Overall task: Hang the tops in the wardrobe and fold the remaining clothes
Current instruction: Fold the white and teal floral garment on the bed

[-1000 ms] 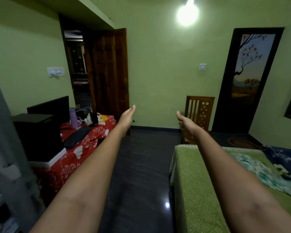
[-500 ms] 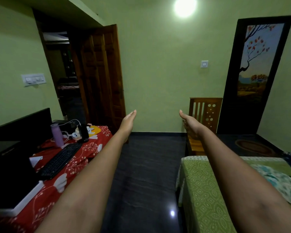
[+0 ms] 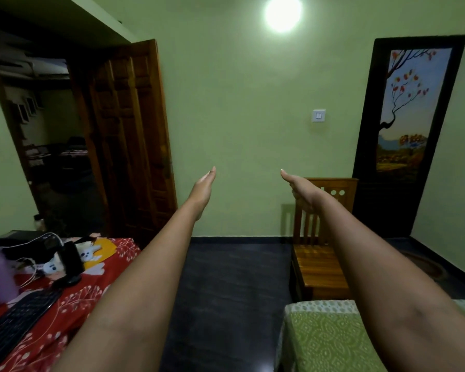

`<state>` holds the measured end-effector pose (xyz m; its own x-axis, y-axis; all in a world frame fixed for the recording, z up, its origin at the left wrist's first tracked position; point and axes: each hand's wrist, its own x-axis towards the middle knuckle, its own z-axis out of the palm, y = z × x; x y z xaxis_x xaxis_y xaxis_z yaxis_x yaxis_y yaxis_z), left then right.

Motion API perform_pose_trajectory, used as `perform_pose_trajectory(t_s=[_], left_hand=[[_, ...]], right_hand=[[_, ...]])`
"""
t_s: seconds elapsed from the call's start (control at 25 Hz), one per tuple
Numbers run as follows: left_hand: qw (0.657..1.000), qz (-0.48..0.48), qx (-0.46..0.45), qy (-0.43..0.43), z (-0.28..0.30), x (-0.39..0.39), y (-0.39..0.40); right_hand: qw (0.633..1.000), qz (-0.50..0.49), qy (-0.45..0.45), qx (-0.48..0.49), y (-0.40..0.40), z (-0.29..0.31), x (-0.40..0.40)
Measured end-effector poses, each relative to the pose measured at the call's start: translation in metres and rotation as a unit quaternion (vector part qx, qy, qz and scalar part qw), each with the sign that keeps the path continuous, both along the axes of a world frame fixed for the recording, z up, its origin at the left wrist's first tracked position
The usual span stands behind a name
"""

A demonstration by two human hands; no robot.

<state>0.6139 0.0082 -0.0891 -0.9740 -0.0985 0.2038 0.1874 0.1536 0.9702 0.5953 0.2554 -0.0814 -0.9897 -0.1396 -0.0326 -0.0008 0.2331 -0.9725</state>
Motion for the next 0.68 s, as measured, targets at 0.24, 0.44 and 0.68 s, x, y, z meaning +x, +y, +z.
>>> perform_pose_trajectory(t_s=[0.24, 0.44, 0.68], left_hand=[[0.999, -0.038, -0.002, -0.014, -0.010, -0.145, 0.016], [0.993, -0.113, -0.014, -0.011, -0.009, -0.291, 0.048], [0.958, -0.284, -0.043, 0.000, 0.029, -0.402, 0.162]], right_hand=[[0.998, -0.063, -0.025, 0.013, 0.019, -0.023, -0.120], [0.990, -0.141, -0.010, -0.011, 0.059, -0.037, -0.199], [0.943, -0.327, 0.023, -0.049, 0.133, -0.021, -0.236]])
